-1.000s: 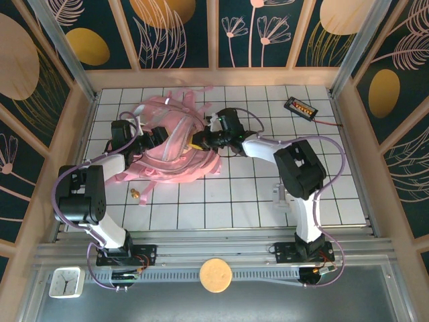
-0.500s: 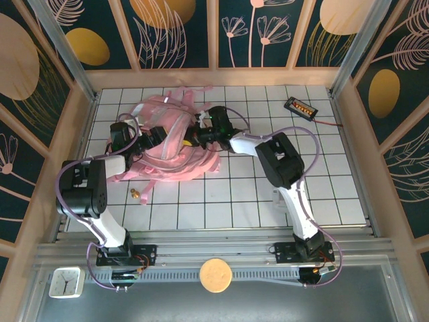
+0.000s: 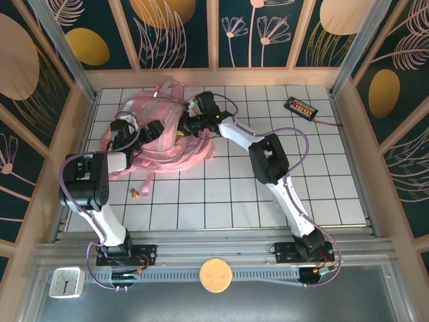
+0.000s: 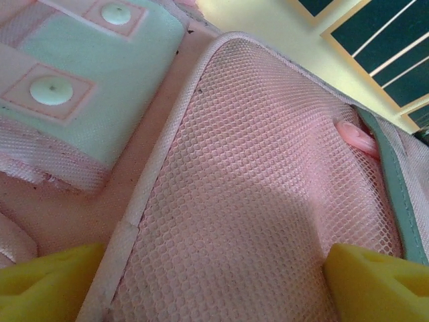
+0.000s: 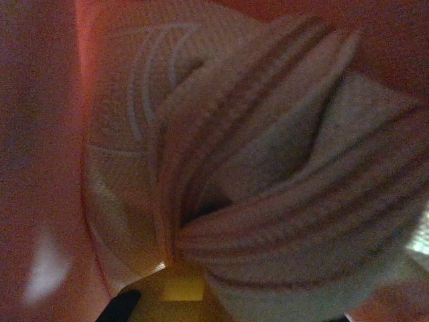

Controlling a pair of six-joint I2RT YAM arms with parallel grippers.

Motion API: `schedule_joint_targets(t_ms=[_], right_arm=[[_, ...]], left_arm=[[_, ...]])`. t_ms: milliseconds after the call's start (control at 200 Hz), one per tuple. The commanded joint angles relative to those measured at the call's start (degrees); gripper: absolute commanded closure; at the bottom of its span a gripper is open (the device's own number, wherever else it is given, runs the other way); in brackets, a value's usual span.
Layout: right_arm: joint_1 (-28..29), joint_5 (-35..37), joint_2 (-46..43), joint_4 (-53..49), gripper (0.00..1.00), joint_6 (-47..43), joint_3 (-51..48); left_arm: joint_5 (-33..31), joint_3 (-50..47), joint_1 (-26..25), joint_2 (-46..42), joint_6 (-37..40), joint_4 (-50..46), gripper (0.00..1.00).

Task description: Pack the student bag

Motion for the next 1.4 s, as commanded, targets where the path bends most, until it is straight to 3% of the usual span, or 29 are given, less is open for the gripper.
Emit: schedule_joint_targets(t_ms=[0,150,300,465,580,741,816,916,956,1046,1161,1176,1191,1206,1396], right_arm=[[5.0,5.0,5.0,-16.5,1.00,-8.8,3.0],[3.5,0.6,-2.3,0.7,1.00,-4.4,-10.8],[1.3,-3.6,-9.1,20.3,0.87,3.4,-23.2],[-0.2,-6.1,-12.2,36.8,0.61,11.5,-30.3],[-0.8,-5.7,-14.2,43.6,0.55,13.9,-34.0],[-1.9,-3.1,-17.3,48.0,0.66,15.4,-38.7],[-2.3,-1.9,-18.1,48.6,0.84,15.4,-40.4],[-2.5,-2.0,-18.0,48.9,0.97,15.6,-40.9],[-2.5,-2.4,-17.9,48.2,0.97,15.6,-40.5],[-2.5,-1.8,-18.7,43.7,0.88,13.8,-40.0],[-2.5,-1.0,-20.7,34.6,0.56,10.1,-38.8],[-2.6,-1.0,-20.9,33.7,0.44,9.6,-38.7],[-2.6,-1.1,-21.3,33.1,0.11,9.4,-38.8],[-2.6,-1.0,-21.7,32.3,0.02,9.1,-38.9],[-3.2,-1.2,-25.7,25.9,0.01,6.2,-41.0]], left_arm=[[12.4,-2.5,-6.3,2.4,0.8,-14.4,0.09],[12.2,-3.4,-5.4,-1.2,1.7,-16.0,0.02],[12.3,-4.3,-4.0,-4.2,1.8,-17.2,0.02],[11.5,-3.6,-3.6,-8.2,2.3,-19.8,0.01],[11.9,-3.7,-3.1,-9.1,1.7,-19.8,0.01],[11.2,-3.9,-2.1,-11.0,0.8,-19.6,0.03],[11.1,-3.3,-2.0,-11.3,1.0,-20.4,0.03],[10.5,-3.2,-1.8,-11.7,1.1,-21.0,0.03],[10.4,-3.3,-1.7,-11.8,1.0,-21.0,0.04],[10.1,-3.6,-1.8,-12.4,0.7,-21.1,0.04],[9.9,-3.4,-1.8,-12.5,0.7,-21.2,0.04],[9.9,-3.4,-1.8,-12.5,0.7,-21.2,0.04],[9.8,-3.4,-1.8,-12.5,0.7,-21.2,0.04],[9.8,-3.3,-1.8,-12.4,0.6,-21.1,0.04],[9.5,-3.2,-1.8,-12.0,0.0,-20.3,0.04]])
